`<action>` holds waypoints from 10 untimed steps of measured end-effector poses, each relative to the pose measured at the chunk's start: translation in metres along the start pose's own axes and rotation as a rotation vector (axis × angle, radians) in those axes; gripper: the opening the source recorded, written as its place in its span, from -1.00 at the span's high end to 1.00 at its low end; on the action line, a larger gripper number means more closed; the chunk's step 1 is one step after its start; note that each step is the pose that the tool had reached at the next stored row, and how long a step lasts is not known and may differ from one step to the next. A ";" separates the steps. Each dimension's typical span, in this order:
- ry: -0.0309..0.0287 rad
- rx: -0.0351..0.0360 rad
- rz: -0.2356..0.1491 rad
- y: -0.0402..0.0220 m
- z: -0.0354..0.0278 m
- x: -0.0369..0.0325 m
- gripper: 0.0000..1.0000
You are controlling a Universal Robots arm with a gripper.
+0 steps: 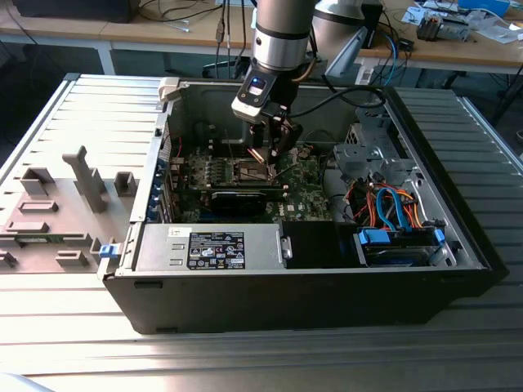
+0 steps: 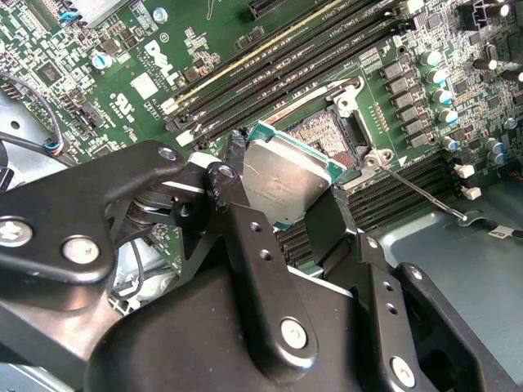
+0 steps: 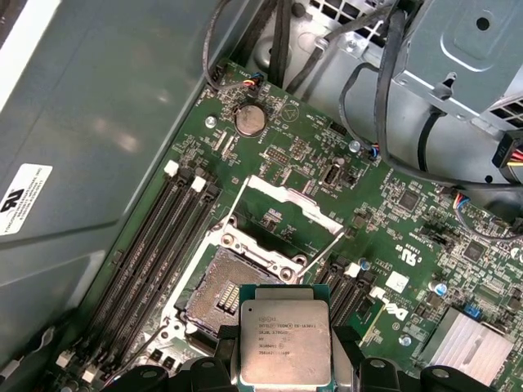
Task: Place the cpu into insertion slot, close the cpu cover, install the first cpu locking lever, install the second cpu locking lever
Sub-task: 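Place the cpu into insertion slot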
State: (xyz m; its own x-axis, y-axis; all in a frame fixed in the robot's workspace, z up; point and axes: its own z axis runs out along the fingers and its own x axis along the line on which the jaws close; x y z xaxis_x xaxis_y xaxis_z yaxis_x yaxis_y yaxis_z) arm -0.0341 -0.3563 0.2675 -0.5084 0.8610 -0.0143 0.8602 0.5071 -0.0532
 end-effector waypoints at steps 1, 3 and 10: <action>0.0001 0.0000 0.001 0.0000 0.0000 0.0000 -0.08; 0.0002 0.0000 0.003 0.0000 0.0001 0.0000 -0.08; 0.0007 0.0003 0.014 0.0000 0.0001 0.0000 -0.08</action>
State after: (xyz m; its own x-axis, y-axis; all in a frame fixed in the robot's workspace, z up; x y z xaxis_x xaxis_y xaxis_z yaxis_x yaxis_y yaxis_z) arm -0.0342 -0.3563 0.2674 -0.4967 0.8678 -0.0143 0.8670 0.4954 -0.0533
